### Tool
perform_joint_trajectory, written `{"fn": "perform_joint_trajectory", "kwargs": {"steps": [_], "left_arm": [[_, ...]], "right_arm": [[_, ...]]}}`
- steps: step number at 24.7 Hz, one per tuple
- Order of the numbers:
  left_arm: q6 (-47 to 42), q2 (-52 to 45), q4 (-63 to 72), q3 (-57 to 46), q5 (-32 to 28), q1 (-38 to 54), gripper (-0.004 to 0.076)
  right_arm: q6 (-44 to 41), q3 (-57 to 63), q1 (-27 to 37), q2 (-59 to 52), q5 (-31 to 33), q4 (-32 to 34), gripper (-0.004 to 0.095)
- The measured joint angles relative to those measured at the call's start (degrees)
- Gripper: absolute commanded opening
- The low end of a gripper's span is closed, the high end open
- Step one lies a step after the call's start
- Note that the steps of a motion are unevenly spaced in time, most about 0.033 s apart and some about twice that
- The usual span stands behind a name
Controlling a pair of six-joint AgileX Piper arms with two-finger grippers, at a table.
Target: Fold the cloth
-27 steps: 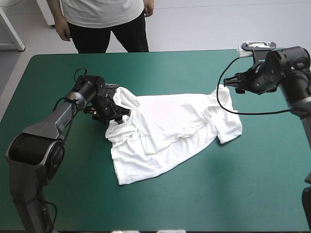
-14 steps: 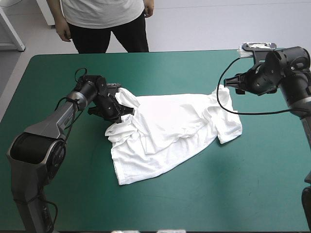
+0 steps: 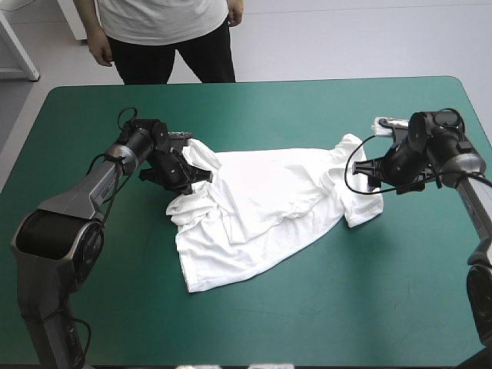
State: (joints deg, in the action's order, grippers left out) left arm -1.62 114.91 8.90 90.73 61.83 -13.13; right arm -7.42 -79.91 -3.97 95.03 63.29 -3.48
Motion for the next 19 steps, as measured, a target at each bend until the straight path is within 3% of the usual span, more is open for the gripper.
{"fn": "perform_joint_trajectory", "kwargs": {"steps": [8,13,15,16,17,19], "left_arm": [[0.1,0.0,0.1,0.0,0.0,0.0,-0.0010],[0.6,0.0,0.1,0.0,0.0,0.0,-0.0010],[0.7,0.0,0.1,0.0,0.0,0.0,-0.0010],[0.7,0.0,0.1,0.0,0.0,0.0,-0.0010],[0.7,0.0,0.1,0.0,0.0,0.0,-0.0010],[0.8,0.0,0.1,0.1,0.0,0.0,-0.0010]], "right_arm": [[-0.3,10.7,0.0,0.8,-11.3,-1.7,0.0577],[-0.4,11.1,0.0,4.8,-13.8,-2.8,0.0544],[-0.6,10.5,0.0,6.1,-13.2,-2.8,0.0344],[-0.6,10.4,0.0,6.3,-12.9,-2.5,0.0113],[-0.6,10.1,0.0,6.6,-12.4,-1.6,0.0017],[-0.3,10.0,0.0,6.7,-12.2,-1.5,-0.0019]]}}
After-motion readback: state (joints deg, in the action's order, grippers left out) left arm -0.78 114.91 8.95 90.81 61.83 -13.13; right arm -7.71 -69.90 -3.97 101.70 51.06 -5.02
